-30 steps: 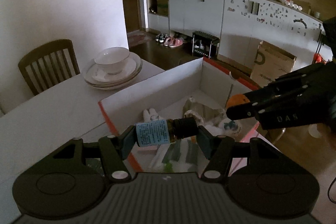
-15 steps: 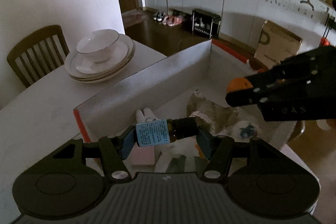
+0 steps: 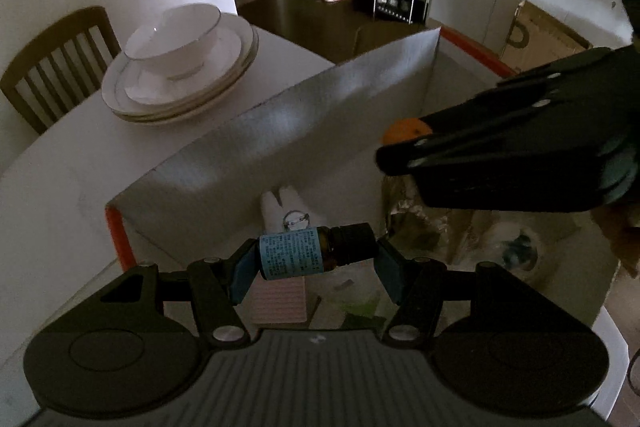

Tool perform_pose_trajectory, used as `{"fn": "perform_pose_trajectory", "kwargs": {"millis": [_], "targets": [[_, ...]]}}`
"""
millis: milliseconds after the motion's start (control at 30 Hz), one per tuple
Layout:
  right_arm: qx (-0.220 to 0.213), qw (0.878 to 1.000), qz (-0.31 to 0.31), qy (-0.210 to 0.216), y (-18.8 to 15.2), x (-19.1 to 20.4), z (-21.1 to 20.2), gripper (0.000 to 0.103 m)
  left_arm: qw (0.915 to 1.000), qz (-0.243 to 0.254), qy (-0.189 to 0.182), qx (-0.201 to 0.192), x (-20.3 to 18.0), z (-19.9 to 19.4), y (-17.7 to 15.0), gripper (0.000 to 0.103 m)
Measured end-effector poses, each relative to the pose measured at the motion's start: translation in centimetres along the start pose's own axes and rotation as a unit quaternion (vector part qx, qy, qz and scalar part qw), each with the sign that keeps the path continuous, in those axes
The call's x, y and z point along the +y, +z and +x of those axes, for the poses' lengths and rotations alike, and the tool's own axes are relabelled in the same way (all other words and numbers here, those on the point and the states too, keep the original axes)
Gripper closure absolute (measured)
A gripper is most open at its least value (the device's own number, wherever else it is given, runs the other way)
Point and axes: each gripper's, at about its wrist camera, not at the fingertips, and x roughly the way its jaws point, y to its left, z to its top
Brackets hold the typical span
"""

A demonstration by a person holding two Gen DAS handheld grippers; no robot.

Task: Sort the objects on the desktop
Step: 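Lower the bottle and orange into the red box and open both tools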

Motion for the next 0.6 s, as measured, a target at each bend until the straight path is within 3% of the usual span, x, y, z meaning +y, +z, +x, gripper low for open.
{"fn": "perform_pose_trajectory", "kwargs": {"millis": [433,600], "targets": [[0.059,0.998,0.022,0.019,0.3,-0.5,3.0,0.067,0.9987,0.008,-0.008,0.049,0.1,2.4,0.0,0.041],[0.061,0.998,0.022,0.024,0.2,-0.4,2.8,0.065,0.9979,-0.003,-0.017,0.062,0.6,2.6,-0.1,0.043]]}}
